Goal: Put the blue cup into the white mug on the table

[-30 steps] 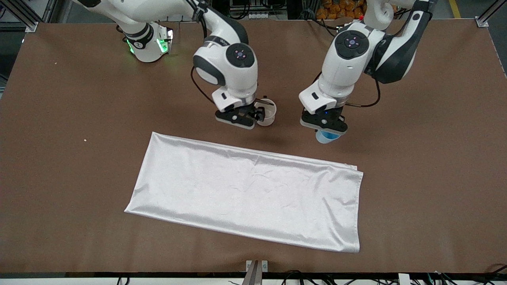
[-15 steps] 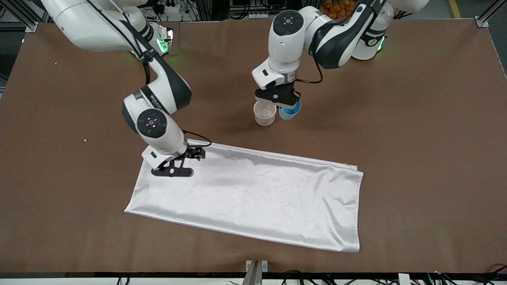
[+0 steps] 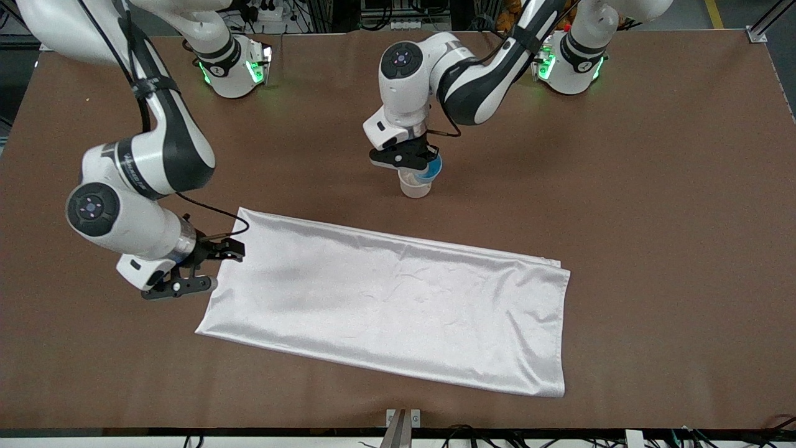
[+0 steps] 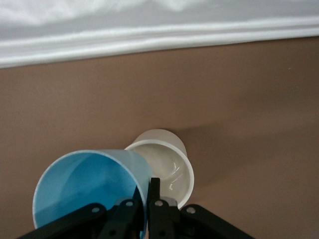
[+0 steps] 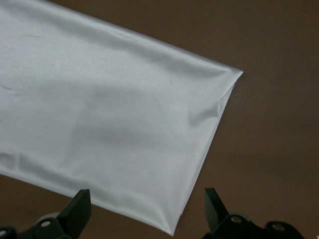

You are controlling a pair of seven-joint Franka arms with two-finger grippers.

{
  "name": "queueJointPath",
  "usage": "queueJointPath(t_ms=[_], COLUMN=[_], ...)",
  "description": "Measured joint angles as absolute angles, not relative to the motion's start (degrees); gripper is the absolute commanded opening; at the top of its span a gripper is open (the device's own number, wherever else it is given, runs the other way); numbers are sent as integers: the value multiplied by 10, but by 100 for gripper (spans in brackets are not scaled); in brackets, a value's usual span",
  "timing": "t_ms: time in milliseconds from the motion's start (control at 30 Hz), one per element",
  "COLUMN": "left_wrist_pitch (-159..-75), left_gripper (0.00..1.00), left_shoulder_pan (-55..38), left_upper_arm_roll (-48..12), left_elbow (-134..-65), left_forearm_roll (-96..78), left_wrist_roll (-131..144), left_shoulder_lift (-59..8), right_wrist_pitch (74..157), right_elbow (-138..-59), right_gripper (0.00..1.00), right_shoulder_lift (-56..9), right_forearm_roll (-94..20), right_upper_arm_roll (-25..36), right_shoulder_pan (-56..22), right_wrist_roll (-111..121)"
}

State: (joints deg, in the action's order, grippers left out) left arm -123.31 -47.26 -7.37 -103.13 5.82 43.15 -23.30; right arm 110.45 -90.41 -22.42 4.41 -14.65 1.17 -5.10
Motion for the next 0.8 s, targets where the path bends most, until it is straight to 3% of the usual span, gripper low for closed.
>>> queueJointPath(t_ms=[400,633,700,733,767,800], left_wrist_pitch=[-1233,-1233,-1233,-1233,-1233,-1233], left_gripper=[0,2,27,47,81,100], left_shoulder_pan=[-487,-489,-489,-489,-489,-489], left_upper_arm_roll=[-75,-75,-75,-75,-75,-75], left_elbow=[-1025,-1013,-1005,-1003,-1000,-997], left_forearm_roll=[58,58,58,58,58,58], left_wrist_roll=[474,474,474,474,474,474], left_shoulder_lift=[-267,-285,-292,-294,-297,-299], right_wrist_pitch=[1010,968,959,953,944,935], right_elbow=[-904,-904,-904,-903,-901,-898], right_gripper=[100,100,100,100,100,100], right_shoulder_lift=[-99,-48,-38,-34,-30,-28], right_forearm_roll=[6,-2,-3,-4,-4,-5], right_upper_arm_roll=[-138,-96,-81,-73,-66,-60], right_shoulder_pan=[32,37,35,34,32,31], right_wrist_roll=[-36,54,82,90,97,101])
